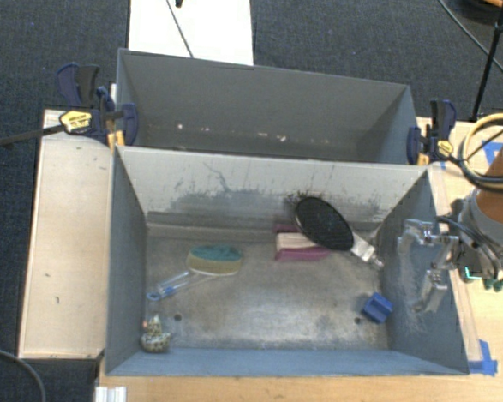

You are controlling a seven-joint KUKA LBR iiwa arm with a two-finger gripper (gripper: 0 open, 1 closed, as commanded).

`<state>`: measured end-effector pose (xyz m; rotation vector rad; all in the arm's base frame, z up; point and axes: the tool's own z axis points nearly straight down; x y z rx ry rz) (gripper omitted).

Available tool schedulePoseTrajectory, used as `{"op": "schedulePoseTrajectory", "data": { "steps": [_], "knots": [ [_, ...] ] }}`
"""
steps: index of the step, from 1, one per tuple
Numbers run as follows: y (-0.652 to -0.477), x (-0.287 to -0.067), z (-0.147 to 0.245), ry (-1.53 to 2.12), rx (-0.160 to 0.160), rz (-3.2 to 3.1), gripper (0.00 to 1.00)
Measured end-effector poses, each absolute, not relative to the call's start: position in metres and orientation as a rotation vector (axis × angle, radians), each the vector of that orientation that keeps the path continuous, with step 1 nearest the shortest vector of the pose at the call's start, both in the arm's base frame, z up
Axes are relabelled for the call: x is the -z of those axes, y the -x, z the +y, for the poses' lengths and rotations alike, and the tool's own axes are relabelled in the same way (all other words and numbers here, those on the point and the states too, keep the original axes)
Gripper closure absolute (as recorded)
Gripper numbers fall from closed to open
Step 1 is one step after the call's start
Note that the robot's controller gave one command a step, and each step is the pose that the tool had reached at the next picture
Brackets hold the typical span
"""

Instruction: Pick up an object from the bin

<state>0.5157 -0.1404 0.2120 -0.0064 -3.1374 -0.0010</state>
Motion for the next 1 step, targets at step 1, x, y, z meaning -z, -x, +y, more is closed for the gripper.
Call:
{"op": "schedulePoseTrajectory", "data": {
  "steps": [1],
  "knots": [
    [-0.5271, -0.2613, -0.1377, -0.174, -0.003, -3.145, 0.00]
  ]
}}
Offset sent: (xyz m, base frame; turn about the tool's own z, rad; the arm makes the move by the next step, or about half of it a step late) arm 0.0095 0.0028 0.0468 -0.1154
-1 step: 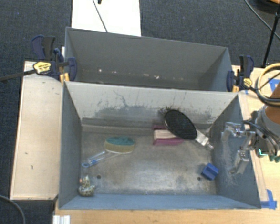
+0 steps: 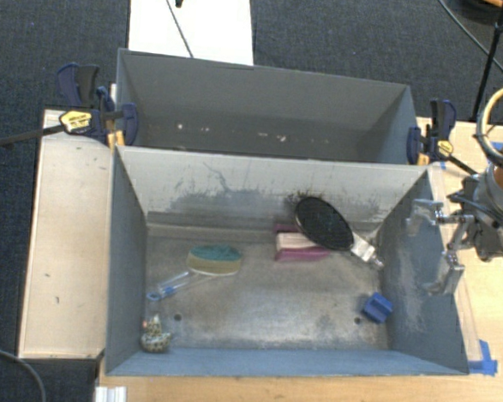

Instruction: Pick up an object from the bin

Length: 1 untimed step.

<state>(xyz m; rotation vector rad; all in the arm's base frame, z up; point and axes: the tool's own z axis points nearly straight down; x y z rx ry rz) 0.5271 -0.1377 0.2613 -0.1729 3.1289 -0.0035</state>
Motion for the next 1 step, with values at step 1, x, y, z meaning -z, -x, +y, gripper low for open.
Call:
{"op": "schedulePoseTrajectory", "data": {
  "steps": [1],
  "knots": [
    [-0.5271, -0.1040, -0.1386, 0.459, -0.004, 3.112, 0.00]
  ]
}}
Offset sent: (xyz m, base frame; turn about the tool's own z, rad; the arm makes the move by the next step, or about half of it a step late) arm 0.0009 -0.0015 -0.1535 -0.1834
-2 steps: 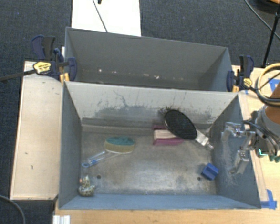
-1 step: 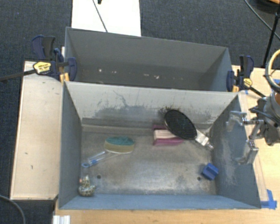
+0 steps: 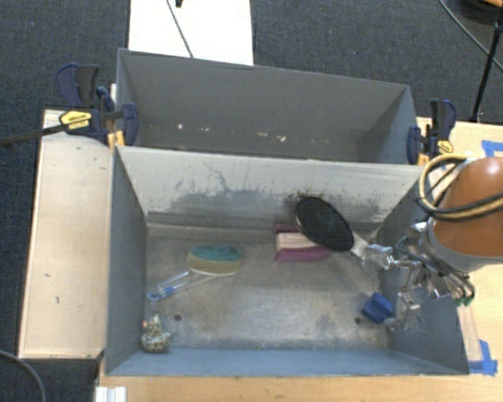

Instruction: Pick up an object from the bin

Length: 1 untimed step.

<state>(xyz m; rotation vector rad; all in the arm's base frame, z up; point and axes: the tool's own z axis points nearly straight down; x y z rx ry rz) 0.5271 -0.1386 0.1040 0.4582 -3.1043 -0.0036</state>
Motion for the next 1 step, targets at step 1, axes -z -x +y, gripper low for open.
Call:
{"op": "schedulePoseTrajectory", "data": {
  "steps": [1],
  "knots": [
    [-0.5119, -0.0700, -0.1397, -0.639, -0.002, -3.079, 0.00]
  ]
}}
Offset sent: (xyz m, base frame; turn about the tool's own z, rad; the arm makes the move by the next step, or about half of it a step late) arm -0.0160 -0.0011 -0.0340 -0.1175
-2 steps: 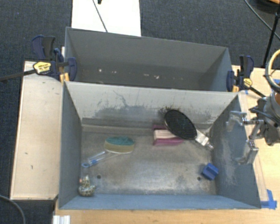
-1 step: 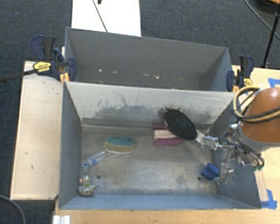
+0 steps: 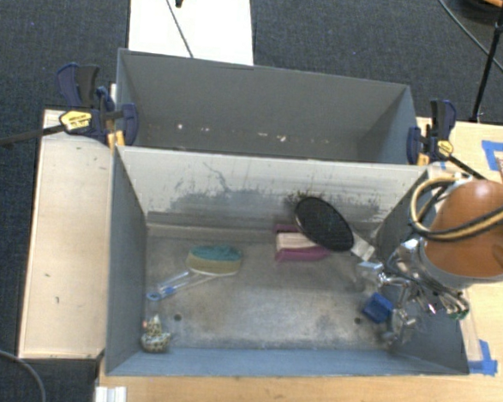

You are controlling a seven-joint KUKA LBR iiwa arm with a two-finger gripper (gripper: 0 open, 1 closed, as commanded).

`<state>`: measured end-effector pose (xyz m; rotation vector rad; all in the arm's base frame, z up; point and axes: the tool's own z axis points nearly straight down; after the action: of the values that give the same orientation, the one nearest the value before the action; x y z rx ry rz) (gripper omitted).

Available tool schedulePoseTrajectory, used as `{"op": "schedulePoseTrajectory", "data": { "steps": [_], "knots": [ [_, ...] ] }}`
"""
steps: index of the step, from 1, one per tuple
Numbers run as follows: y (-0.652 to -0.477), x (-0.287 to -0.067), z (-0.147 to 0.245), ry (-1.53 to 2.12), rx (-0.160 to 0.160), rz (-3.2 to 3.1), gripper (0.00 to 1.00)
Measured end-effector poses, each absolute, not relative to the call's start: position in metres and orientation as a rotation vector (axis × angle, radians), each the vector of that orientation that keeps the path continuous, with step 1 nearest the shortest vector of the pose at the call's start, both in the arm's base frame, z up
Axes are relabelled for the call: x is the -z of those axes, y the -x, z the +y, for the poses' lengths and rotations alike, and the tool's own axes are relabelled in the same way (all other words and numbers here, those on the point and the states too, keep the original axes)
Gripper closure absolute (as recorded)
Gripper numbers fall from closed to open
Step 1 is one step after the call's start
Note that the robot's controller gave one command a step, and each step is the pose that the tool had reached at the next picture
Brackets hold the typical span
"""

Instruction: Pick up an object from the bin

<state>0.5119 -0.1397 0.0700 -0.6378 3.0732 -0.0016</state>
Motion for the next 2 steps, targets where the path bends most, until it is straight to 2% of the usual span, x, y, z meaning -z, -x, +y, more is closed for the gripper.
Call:
{"op": "schedulePoseTrajectory", "data": {
  "steps": [1, 2],
  "knots": [
    [-0.506, -0.070, -0.108, 0.869, -0.003, 3.019, 0.00],
    [-0.483, -0.094, -0.149, 1.048, -0.006, 2.956, 0.00]
  ]
}}
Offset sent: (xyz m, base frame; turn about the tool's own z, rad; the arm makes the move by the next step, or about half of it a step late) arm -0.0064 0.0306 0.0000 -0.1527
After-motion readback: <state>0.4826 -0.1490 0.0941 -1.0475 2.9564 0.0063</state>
